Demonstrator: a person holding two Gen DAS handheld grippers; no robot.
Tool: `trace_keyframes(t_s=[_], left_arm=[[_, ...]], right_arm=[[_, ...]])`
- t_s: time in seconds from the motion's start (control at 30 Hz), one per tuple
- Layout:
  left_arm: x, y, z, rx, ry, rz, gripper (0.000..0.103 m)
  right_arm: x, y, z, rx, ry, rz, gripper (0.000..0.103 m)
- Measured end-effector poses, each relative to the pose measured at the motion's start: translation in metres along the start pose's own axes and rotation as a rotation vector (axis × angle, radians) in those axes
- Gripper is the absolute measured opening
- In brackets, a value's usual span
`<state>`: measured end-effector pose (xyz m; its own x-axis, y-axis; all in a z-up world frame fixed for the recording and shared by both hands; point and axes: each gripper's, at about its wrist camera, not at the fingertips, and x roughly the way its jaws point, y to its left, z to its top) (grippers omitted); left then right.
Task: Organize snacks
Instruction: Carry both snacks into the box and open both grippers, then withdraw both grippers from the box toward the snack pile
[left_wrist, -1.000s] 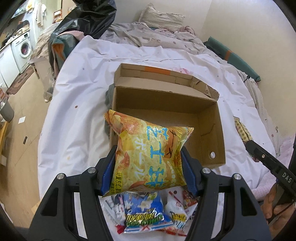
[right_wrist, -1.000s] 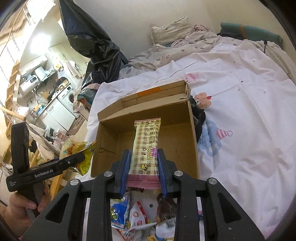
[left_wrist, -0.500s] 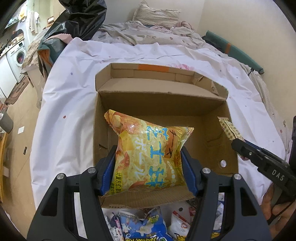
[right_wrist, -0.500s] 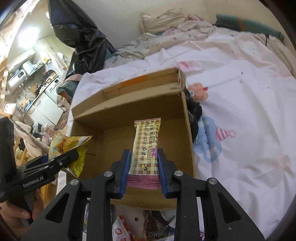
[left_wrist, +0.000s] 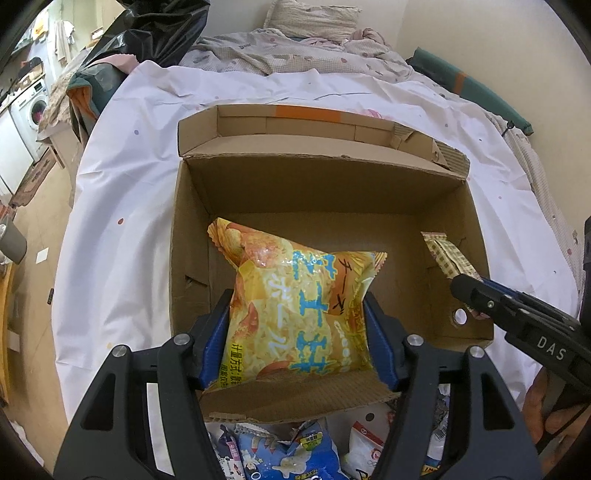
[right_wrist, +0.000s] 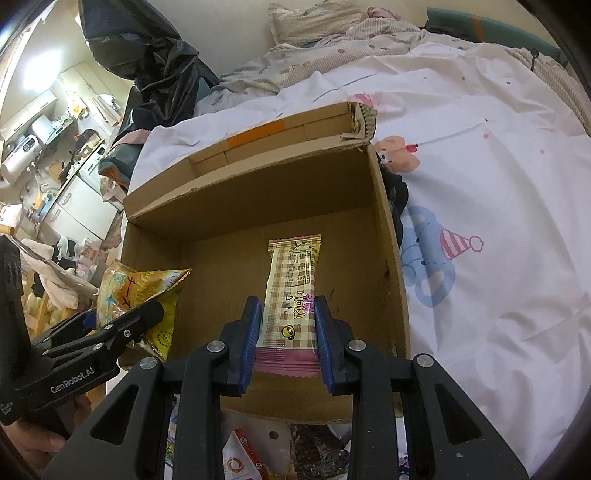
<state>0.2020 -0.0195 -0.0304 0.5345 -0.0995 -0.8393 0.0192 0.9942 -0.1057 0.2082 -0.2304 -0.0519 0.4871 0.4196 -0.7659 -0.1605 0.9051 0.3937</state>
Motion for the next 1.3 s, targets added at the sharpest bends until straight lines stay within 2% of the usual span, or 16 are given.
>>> trace_keyframes(t_s=[0.13, 0.27, 0.3, 0.37, 0.43, 0.67, 1.0, 1.3], left_arm=[[0.001, 0.000, 0.001, -0.009, 0.004, 0.005, 0.065], [-0.001, 0.001, 0.001, -0.010, -0.018, 0.005, 0.082], [-0.004, 0.001, 0.001, -0.010, -0.030, 0.015, 0.091], [-0.008, 0.003, 0.001, -0.019, -0.050, 0.012, 0.098], [-0.009, 0.004, 0.002, -0.027, -0.048, 0.000, 0.098], [-0.009, 0.009, 0.000, -0.046, -0.037, -0.001, 0.098], [-0.025, 0.012, -0.006, -0.042, -0.080, -0.017, 0.098], [-0.050, 0.027, -0.016, -0.074, -0.137, 0.043, 0.098]], right_arm=[[0.002, 0.001, 0.000, -0.001, 0.002, 0.005, 0.030], [0.000, 0.000, 0.000, 0.016, -0.021, 0.022, 0.035], [-0.001, 0.001, 0.000, 0.015, -0.027, 0.015, 0.052], [-0.006, 0.000, 0.001, 0.025, -0.053, -0.001, 0.075], [-0.009, -0.002, 0.002, 0.037, -0.068, 0.003, 0.076], [-0.007, -0.007, 0.003, 0.060, -0.042, 0.010, 0.076], [-0.015, 0.005, 0.004, 0.030, -0.063, 0.031, 0.076], [-0.042, 0.007, -0.009, 0.019, -0.090, 0.040, 0.076]])
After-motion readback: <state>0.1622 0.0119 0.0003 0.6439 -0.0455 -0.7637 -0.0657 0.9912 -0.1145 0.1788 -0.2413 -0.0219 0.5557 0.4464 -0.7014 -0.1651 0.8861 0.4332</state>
